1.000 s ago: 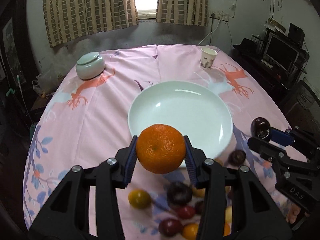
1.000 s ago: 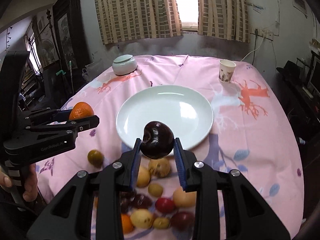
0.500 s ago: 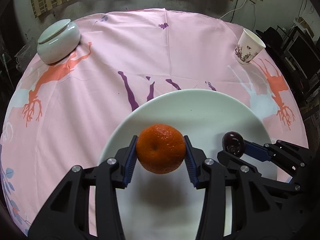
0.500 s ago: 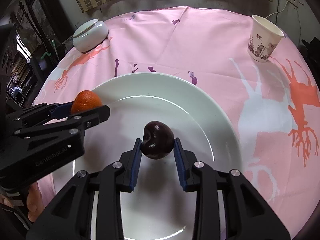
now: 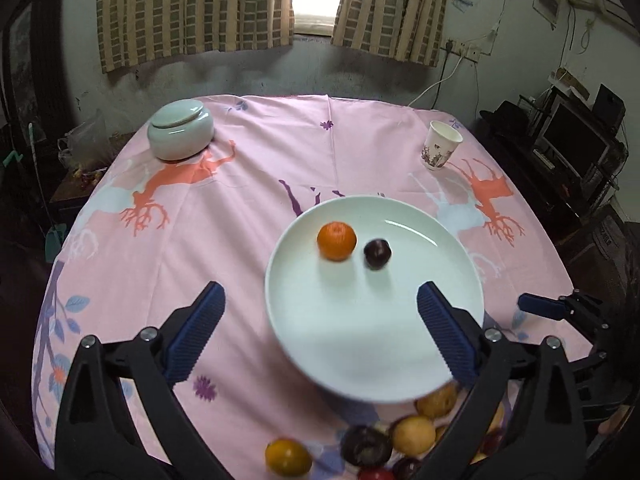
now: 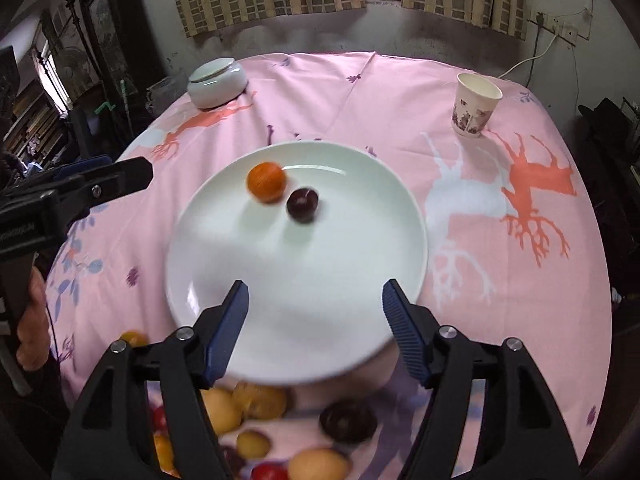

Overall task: Organize fruits
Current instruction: 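Grasp a red plum with the left tool while the right tool grasps another red plum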

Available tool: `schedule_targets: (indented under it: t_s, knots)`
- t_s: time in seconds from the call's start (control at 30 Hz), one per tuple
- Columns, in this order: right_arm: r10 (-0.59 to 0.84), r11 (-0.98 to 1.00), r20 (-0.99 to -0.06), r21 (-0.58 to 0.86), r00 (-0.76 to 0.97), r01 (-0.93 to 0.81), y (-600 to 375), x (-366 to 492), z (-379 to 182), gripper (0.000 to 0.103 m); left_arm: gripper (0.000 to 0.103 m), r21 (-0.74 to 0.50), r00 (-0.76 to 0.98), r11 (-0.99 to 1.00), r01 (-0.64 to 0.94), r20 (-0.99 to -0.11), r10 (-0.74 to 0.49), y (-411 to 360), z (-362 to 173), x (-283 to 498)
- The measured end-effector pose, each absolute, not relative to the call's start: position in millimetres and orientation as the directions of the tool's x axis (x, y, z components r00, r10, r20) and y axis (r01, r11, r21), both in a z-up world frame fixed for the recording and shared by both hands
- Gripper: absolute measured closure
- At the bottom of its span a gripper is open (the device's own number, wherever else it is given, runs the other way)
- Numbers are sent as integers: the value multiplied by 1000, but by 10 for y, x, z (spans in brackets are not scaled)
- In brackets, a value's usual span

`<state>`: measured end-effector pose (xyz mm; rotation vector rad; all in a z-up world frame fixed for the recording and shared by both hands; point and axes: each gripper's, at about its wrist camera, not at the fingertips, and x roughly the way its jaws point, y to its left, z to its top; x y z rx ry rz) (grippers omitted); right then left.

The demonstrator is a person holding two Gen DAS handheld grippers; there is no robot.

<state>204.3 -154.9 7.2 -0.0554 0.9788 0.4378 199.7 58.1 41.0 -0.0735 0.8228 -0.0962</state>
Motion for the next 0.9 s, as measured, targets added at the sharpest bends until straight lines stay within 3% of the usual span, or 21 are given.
schedule_targets:
  t_s: [0.03, 0.2, 0.3, 0.37, 0.47, 0.73, 0.8, 0.87, 0.9]
  knots:
    - [339, 911, -793, 142, 507, -387, -1588, 1720, 79, 1, 2, -102, 685, 993, 52, -720, -109, 603, 369, 1765]
    - [207, 945, -728, -24, 653, -326, -1677, 510, -159, 1, 2, -107, 714, 994, 18, -695, -88, 629, -75, 773]
    - [65, 967, -685, -137, 726, -216, -1765, 156, -351, 1, 2, -76, 707, 997, 3, -705, -55, 602, -322, 406]
    - [72, 970, -668, -127, 740, -209, -1849, 91, -394, 2, 2, -55, 687, 998, 27, -724, -59, 585, -414, 282]
    - [143, 974, -691, -26, 708, -223, -1934, 184, -428, 22, 2, -45, 678, 998, 33, -733, -55, 599, -451, 206]
    - [211, 975, -775, 121, 596, -188, -1982, 578, -779, 44, 2, -61, 673, 998, 0, -738, -45, 704, -438, 113]
    - [251, 967, -775, 178, 580, -180, -2032, 640, -828, 45, 2, -74, 665, 997, -4, -745, -53, 728, -448, 119]
    - [304, 953, -773, 245, 556, -181, -2086, 698, -850, 53, 2, -79, 658, 997, -3, -751, -58, 729, -463, 129]
    - [336, 942, -768, 279, 545, -187, -2102, 710, -849, 63, 2, -76, 655, 997, -1, -754, -57, 723, -471, 137]
